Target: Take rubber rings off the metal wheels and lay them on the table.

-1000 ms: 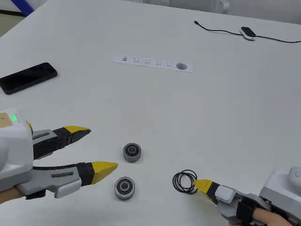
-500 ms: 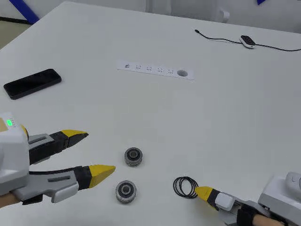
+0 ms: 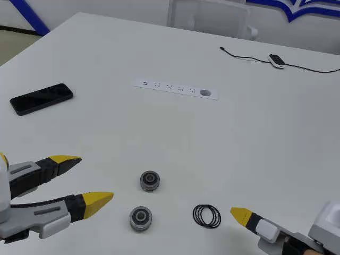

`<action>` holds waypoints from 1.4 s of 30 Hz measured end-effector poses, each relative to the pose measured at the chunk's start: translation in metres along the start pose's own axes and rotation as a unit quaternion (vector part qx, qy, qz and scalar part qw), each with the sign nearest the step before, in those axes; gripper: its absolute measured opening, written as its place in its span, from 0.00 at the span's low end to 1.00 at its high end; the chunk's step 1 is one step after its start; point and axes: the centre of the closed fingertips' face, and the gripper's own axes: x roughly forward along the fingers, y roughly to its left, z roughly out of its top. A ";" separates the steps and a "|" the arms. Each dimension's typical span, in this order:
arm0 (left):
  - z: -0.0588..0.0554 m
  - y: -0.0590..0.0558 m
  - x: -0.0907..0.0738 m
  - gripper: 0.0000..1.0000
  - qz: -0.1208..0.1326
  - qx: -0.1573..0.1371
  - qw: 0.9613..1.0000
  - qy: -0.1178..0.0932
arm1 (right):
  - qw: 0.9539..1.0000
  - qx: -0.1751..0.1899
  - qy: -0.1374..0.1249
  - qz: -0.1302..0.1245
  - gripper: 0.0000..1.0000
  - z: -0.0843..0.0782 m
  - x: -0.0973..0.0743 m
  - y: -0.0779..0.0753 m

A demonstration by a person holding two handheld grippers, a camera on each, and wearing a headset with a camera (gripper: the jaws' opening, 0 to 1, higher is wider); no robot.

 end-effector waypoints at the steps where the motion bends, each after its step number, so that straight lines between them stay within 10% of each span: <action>1: -0.002 0.003 -0.002 0.59 0.002 -0.003 1.000 -0.001 | 1.000 -0.005 -0.007 0.001 0.16 0.005 -0.001 0.001; 6: -0.007 0.002 -0.010 0.59 0.007 -0.004 1.000 0.002 | 0.995 -0.086 -0.057 0.012 0.19 0.034 -0.015 0.010; 20: -0.006 -0.012 -0.009 0.61 -0.007 0.000 1.000 -0.009 | 0.947 -0.318 -0.028 0.040 0.41 0.025 -0.047 0.020; 30: -0.024 -0.023 -0.007 0.64 -0.019 0.004 1.000 0.006 | 0.929 -0.365 -0.001 0.061 0.47 0.012 -0.038 0.039; 34: -0.031 -0.028 -0.006 0.66 -0.023 0.005 1.000 0.015 | 0.910 -0.410 0.032 0.048 0.48 0.004 -0.030 0.035; 42: -0.042 -0.036 0.000 0.76 -0.027 0.015 0.999 0.034 | 0.907 -0.417 0.035 0.059 0.55 0.001 -0.028 0.041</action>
